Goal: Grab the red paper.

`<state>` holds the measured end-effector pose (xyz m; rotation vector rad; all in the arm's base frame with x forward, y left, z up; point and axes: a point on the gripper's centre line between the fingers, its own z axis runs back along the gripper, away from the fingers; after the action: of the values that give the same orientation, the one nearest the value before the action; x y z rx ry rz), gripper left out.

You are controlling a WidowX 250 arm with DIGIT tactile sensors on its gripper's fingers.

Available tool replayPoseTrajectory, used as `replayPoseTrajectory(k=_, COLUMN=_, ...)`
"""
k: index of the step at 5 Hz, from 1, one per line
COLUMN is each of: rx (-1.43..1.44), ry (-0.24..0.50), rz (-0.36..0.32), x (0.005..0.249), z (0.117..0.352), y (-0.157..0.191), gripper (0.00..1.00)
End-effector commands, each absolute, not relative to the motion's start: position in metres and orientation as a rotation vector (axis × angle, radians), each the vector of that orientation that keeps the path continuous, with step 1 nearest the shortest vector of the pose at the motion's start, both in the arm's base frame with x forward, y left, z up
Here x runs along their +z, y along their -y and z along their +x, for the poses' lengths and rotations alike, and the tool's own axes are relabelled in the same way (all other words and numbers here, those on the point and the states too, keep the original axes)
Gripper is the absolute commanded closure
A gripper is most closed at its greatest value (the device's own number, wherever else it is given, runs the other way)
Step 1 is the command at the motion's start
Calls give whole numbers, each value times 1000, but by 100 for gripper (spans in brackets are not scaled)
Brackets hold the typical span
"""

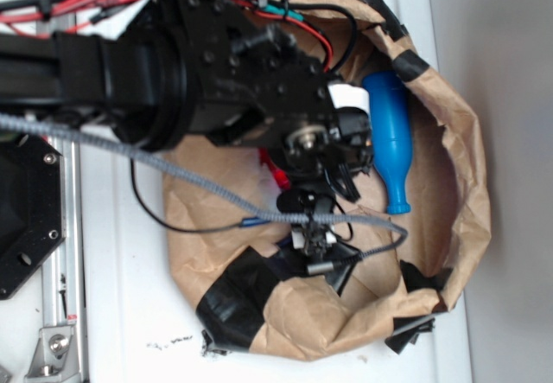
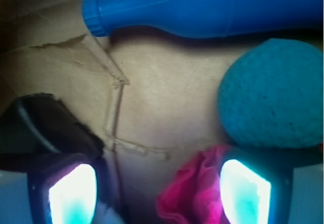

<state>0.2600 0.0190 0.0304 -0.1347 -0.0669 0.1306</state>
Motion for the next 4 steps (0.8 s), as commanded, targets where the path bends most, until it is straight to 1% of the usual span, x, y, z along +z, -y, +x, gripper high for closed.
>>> replayPoseTrajectory(k=1, rx=180, ry=160, rz=-233, x=129, z=257, y=-37, gripper=0)
replayPoseTrajectory(k=2, rx=247, ry=206, rz=-252, x=154, z=256, y=-53, gripper=0)
replayPoseTrajectory(k=3, rx=238, ry=142, rz=-202, x=118, z=260, y=-49, gripper=0)
replayPoseTrajectory(k=4, rx=215, ry=81, rz=-155, x=82, z=256, y=-45, gripper=0)
